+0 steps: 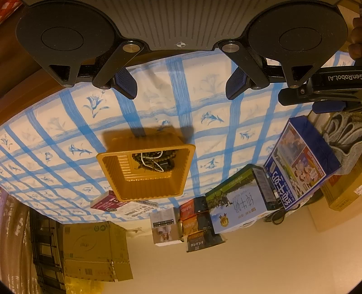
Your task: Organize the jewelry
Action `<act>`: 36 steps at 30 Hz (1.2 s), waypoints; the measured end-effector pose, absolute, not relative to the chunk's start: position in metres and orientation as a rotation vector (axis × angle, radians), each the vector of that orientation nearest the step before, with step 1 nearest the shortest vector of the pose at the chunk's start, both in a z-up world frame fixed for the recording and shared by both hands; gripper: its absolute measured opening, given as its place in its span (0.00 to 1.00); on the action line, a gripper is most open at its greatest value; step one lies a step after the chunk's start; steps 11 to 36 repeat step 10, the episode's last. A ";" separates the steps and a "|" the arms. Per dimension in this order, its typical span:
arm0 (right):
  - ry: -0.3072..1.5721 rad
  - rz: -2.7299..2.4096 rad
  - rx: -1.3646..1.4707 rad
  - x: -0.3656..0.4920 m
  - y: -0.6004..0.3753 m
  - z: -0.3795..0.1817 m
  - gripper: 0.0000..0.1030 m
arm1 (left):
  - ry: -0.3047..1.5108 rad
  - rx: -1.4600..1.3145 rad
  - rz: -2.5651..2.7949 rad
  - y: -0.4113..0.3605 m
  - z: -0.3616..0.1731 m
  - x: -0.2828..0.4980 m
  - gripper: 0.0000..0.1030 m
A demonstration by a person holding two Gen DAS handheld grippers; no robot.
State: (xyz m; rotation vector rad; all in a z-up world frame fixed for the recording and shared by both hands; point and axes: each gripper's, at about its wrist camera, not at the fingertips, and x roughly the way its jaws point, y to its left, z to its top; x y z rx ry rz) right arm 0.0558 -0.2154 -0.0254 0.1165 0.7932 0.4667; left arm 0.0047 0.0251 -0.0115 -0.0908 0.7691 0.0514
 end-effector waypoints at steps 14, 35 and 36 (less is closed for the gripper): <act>0.792 0.467 0.117 0.055 -0.215 -0.026 0.83 | 0.764 -0.090 0.052 0.025 -0.010 0.004 0.89; 0.792 0.467 0.117 0.055 -0.215 -0.026 0.83 | 0.764 -0.090 0.052 0.025 -0.010 0.004 0.89; 0.792 0.467 0.117 0.055 -0.215 -0.026 0.83 | 0.764 -0.090 0.052 0.025 -0.010 0.004 0.89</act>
